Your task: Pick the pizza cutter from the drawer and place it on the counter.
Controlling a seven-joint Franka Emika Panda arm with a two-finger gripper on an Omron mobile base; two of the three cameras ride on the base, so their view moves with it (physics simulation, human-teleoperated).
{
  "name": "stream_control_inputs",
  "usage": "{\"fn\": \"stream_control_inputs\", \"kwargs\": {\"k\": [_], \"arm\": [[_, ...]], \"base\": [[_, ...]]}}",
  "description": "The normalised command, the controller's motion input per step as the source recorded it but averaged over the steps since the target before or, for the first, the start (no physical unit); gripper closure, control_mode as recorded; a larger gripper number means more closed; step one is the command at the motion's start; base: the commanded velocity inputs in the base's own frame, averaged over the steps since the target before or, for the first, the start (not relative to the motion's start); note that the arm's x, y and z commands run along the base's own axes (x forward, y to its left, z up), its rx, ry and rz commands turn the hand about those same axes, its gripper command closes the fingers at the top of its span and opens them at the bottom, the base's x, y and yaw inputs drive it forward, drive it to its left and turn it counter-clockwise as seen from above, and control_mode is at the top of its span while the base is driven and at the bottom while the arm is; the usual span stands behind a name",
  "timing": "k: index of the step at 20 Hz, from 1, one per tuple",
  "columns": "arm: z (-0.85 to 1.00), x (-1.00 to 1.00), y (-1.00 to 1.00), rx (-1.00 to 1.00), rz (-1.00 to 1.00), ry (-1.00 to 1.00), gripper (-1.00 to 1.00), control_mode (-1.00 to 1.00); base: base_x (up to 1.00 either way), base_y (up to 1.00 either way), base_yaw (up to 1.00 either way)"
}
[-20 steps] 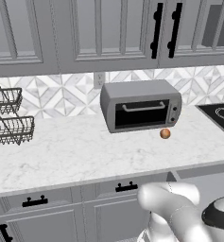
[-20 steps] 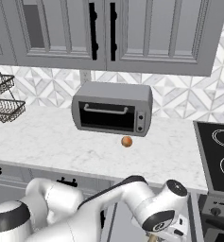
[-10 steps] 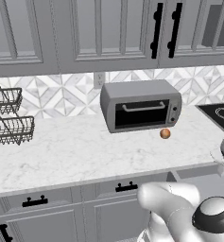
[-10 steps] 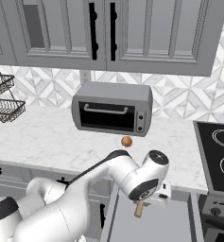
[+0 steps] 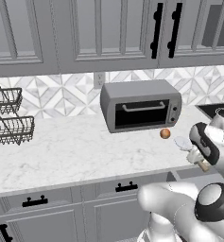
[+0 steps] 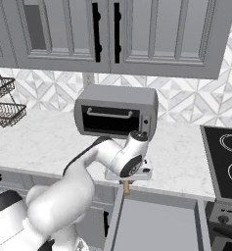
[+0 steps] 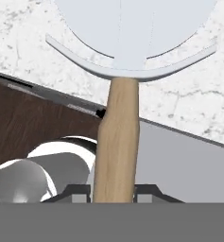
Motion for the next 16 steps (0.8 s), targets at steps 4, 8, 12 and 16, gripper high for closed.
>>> {"fn": "stream_control_inputs", "kwargs": {"k": [4, 8, 12, 16], "arm": [[0.00, 1.00, 0.87, 0.00, 0.18, 0.00, 1.00, -1.00], [0.00, 1.00, 0.83, -0.01, 0.13, 0.00, 1.00, -1.00], [-0.18, 1.00, 0.79, -0.10, 0.07, 0.00, 1.00, -1.00], [-0.35, 0.77, 0.34, -0.05, 0.00, 0.00, 1.00, -1.00]], "base": [[0.00, 0.00, 0.00], [0.00, 0.00, 0.00], [0.00, 0.00, 0.00], [0.00, 0.00, 0.00]]}}
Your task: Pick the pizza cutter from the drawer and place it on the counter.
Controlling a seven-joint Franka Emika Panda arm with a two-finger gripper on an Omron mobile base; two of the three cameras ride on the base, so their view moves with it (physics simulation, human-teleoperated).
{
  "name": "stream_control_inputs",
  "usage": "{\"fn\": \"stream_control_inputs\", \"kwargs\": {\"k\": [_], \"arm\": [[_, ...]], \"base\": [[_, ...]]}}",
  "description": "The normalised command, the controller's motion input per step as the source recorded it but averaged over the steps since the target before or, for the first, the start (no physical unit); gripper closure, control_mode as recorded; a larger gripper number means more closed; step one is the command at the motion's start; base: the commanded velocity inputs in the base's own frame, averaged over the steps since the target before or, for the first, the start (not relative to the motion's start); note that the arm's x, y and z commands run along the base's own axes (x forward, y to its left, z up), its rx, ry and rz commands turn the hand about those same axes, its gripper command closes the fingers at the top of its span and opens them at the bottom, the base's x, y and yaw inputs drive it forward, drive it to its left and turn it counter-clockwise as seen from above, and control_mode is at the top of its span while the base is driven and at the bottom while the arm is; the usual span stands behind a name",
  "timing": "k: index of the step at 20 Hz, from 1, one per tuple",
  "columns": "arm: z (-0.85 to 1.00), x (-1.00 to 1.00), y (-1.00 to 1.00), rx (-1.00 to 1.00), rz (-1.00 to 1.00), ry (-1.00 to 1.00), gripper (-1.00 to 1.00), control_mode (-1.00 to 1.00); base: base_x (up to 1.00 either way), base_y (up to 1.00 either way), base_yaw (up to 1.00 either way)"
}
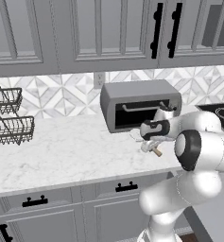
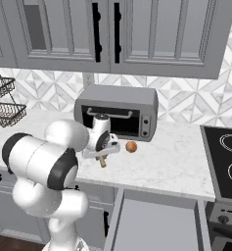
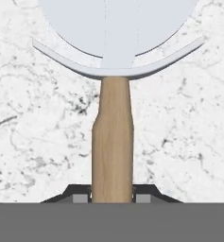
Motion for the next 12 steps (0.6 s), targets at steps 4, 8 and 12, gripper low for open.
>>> {"fn": "stream_control_inputs", "kwargs": {"k": [4, 8, 12], "arm": [[-0.45, 0.38, 0.05, -0.01, 0.00, 0.00, 1.00, -1.00], [-0.36, 0.16, 0.00, 0.00, 0.00, 0.00, 1.00, -1.00], [0.00, 0.03, 0.00, 0.00, 0.01, 0.00, -1.00, -1.00]], "base": [[0.00, 0.00, 0.00], [0.00, 0.00, 0.00], [0.00, 0.00, 0.00]]}}
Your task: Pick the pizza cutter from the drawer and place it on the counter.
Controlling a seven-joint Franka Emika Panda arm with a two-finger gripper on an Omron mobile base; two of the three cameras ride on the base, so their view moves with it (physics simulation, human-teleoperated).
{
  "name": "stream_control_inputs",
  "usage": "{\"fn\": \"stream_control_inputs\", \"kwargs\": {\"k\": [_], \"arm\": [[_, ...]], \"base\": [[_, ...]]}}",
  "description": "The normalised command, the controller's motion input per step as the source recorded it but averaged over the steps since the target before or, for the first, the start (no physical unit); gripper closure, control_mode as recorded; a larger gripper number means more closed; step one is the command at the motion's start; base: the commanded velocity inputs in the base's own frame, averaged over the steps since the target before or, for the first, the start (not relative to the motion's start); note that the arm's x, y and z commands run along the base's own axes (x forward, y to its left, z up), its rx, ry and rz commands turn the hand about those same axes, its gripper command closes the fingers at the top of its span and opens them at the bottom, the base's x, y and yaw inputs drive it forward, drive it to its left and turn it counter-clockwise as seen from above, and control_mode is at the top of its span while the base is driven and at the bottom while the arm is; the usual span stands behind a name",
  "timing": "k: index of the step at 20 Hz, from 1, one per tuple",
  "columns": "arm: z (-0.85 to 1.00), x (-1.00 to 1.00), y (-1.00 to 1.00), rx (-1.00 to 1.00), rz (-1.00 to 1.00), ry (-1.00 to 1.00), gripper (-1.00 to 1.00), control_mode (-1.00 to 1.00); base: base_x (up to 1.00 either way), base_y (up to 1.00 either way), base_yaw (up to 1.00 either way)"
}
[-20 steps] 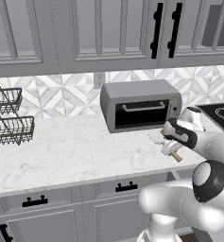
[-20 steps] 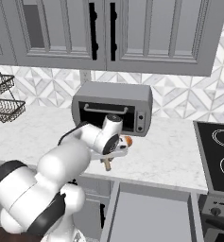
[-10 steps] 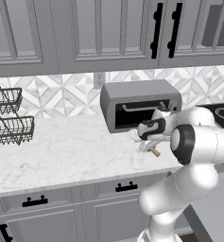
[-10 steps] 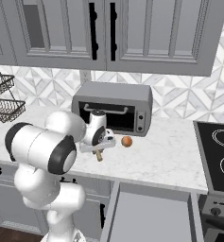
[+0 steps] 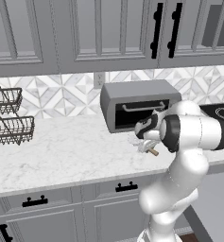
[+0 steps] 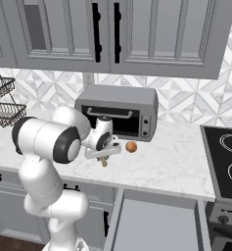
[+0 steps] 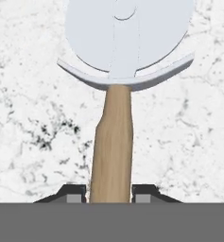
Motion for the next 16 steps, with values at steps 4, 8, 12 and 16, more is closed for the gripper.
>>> {"fn": "stream_control_inputs", "kwargs": {"k": [4, 8, 12, 16], "arm": [[0.02, 0.00, 0.00, 0.00, 0.00, -0.01, -1.00, -1.00], [0.76, -0.16, 0.00, 0.00, -0.20, -0.09, -1.00, -1.00], [0.92, -0.50, 0.33, -0.01, -0.23, -0.09, -1.00, -1.00], [0.65, -0.84, 0.54, 0.00, -0.20, -0.08, -1.00, -1.00]], "base": [[0.00, 0.00, 0.00], [0.00, 0.00, 0.00], [0.00, 0.00, 0.00], [0.00, 0.00, 0.00]]}}
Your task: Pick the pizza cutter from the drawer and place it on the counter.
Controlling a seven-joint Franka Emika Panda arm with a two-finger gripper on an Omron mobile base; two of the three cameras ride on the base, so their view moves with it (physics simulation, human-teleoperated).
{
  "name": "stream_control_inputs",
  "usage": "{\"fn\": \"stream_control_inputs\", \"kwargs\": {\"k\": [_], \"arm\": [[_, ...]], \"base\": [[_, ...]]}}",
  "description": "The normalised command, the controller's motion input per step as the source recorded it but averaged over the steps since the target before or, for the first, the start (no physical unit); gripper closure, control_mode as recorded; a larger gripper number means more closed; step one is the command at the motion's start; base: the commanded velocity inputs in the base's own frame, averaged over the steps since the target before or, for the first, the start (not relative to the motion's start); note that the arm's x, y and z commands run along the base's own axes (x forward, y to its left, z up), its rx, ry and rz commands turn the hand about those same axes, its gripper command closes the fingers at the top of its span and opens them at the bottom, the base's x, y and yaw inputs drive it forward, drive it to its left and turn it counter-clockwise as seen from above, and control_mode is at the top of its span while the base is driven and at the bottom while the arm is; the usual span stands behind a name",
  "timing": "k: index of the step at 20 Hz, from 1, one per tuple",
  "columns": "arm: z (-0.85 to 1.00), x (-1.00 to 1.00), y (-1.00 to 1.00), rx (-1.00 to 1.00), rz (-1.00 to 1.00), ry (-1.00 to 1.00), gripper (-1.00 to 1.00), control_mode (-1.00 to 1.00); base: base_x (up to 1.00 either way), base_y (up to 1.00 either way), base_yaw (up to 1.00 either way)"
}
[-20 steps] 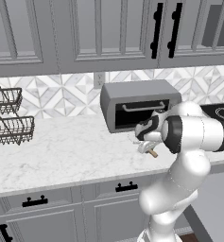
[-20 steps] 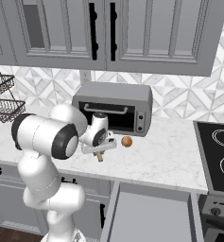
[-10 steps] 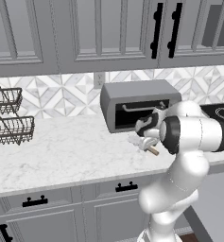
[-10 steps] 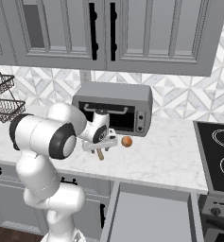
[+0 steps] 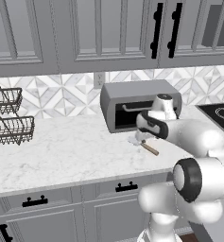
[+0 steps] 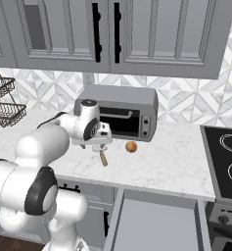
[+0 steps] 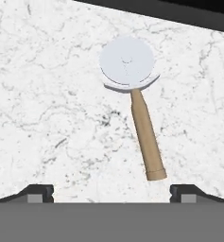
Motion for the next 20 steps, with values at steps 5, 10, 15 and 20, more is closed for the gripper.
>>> {"fn": "stream_control_inputs", "kwargs": {"k": [5, 10, 15, 20], "arm": [[0.75, -0.73, 0.30, 0.00, -0.16, -0.05, -1.00, -1.00], [1.00, -0.04, 0.00, 0.00, -0.12, -0.07, -1.00, -1.00], [0.62, -0.35, 0.01, 0.00, 0.00, -0.05, -1.00, -1.00], [0.51, -0.64, 0.01, 0.00, 0.00, -0.02, -1.00, -1.00]], "base": [[0.00, 0.00, 0.00], [0.00, 0.00, 0.00], [0.00, 0.00, 0.00], [0.00, 0.00, 0.00]]}}
